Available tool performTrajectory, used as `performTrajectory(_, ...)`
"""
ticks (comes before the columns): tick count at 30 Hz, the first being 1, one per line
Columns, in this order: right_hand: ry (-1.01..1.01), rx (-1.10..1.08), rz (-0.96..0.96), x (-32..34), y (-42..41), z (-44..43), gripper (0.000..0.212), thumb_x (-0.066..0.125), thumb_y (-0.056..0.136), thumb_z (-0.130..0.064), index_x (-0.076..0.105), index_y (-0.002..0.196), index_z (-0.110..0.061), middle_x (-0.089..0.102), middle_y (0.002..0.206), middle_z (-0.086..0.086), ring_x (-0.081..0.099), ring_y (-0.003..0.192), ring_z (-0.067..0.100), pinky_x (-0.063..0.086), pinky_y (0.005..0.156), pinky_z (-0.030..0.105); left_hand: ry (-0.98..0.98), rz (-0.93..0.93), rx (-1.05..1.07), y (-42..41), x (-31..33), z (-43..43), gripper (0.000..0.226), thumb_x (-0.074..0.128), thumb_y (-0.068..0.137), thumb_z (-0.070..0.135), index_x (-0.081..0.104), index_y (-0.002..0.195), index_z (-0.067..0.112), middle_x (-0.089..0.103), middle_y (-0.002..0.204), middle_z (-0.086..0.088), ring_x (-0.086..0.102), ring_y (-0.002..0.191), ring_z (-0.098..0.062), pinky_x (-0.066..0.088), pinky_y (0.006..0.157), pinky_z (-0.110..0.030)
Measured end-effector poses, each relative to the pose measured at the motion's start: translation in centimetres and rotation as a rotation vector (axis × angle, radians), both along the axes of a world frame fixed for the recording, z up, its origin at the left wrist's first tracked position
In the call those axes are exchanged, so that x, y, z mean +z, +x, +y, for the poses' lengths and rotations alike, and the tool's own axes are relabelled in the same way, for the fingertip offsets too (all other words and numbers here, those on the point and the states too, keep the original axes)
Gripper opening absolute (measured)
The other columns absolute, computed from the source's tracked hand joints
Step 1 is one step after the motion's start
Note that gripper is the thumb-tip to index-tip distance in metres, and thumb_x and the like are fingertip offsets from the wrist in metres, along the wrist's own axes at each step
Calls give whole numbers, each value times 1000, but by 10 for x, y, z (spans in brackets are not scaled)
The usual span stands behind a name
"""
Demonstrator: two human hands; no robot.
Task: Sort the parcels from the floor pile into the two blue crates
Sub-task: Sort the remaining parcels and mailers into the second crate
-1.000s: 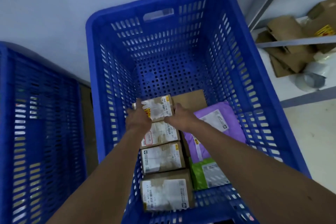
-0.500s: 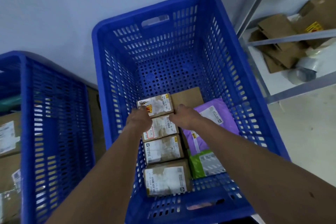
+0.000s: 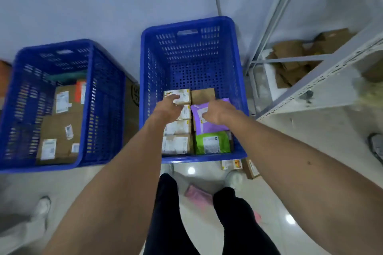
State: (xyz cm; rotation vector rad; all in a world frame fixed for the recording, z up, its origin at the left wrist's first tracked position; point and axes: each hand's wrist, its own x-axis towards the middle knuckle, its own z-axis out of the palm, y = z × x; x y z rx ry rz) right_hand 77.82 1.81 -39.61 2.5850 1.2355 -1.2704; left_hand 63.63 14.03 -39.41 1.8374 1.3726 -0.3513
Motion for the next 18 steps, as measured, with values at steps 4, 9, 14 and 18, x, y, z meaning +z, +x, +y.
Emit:
performTrajectory(4,-14,133,-36,40,-12,-36,53,52,97,-36,43,143,-9,57,135,13,58,117,33,42,80,33,28,-39,49,-26,46,-50,48,58,98,32,49,145,25,63,128,-7,63,112,-29,52,97,-37)
performTrajectory(9,9,175,-74,81,-34,-71,37,49,97,-29,55,128,-10,64,122,10,60,105,29,39,74,30,74,-85,83,-67,90,-99,46,55,100,32,50,144,20,61,132,-9,62,116,-30,50,89,-34)
performTrajectory(14,89,227,-159,107,-73,-106,29,47,99,-28,64,111,-8,66,115,10,52,87,26,36,70,30,138,-85,98,-115,110,-135,48,56,99,33,52,144,19,58,139,-9,58,121,-29,48,100,-35)
performTrajectory(18,86,244,-246,119,-108,-159,30,45,99,-27,64,112,-7,66,120,13,58,98,31,39,74,30,156,-155,87,-154,113,-180,45,55,99,34,53,141,20,58,139,-8,59,116,-27,49,96,-35)
